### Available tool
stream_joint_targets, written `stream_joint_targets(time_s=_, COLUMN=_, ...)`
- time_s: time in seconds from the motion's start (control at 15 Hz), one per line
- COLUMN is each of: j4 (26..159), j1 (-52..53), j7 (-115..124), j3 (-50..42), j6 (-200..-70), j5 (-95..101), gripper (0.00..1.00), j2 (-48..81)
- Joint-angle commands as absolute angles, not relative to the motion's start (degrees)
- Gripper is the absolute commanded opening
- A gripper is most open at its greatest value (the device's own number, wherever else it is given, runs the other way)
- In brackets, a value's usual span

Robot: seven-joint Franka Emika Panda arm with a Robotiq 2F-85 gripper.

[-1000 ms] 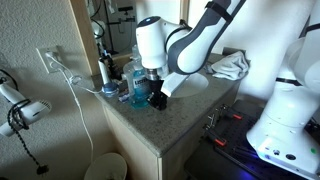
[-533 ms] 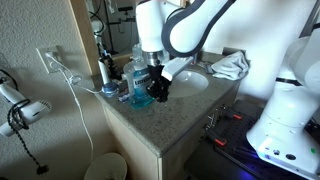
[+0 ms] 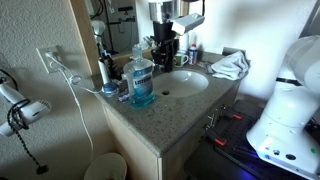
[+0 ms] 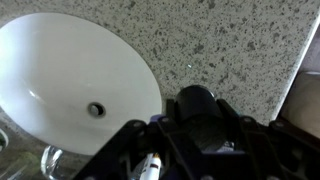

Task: Place the black lid on the mouthwash bottle

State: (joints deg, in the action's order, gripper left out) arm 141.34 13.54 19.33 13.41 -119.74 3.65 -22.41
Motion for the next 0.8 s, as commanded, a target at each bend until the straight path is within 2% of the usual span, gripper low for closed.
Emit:
stream_joint_targets(time_s=0.0, j4=136.26, j1=11.89, j7=14.16, j3=12.31, j6=-116.10, j5=3.23, gripper=0.20, j2=-24.50)
stream_joint_targets(time_s=0.73, j4=121.35, j1=11.86, j7=8.45, j3=13.76, j6=-118.13, j5=3.68, gripper=0.20, j2=-14.68)
